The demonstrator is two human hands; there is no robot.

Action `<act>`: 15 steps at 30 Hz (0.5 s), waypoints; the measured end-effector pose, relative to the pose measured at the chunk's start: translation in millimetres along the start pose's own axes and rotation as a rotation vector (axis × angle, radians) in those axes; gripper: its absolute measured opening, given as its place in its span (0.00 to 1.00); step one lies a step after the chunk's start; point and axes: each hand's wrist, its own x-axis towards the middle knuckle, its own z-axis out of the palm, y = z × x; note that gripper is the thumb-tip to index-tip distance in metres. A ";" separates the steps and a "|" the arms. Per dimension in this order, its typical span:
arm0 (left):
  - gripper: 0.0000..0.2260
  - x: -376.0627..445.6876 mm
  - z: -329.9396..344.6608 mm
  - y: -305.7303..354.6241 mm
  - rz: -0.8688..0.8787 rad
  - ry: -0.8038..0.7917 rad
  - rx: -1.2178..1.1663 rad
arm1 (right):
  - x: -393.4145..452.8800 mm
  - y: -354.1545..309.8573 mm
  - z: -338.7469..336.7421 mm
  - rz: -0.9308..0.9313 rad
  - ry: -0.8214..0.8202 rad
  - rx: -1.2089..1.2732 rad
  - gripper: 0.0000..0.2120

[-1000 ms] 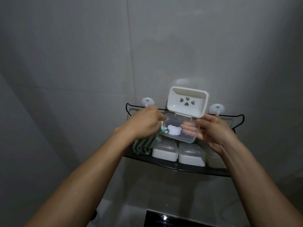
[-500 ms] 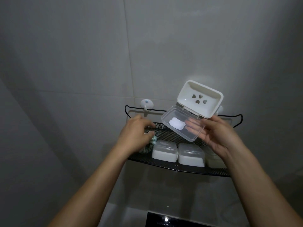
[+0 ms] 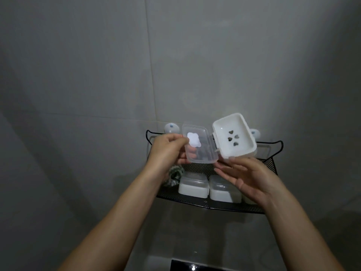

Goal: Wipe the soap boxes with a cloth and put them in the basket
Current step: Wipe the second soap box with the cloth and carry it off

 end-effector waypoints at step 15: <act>0.07 45.8 -31.5 28.4 0.159 -0.253 0.411 | -7.5 -8.3 -1.0 0.074 0.029 -0.468 0.08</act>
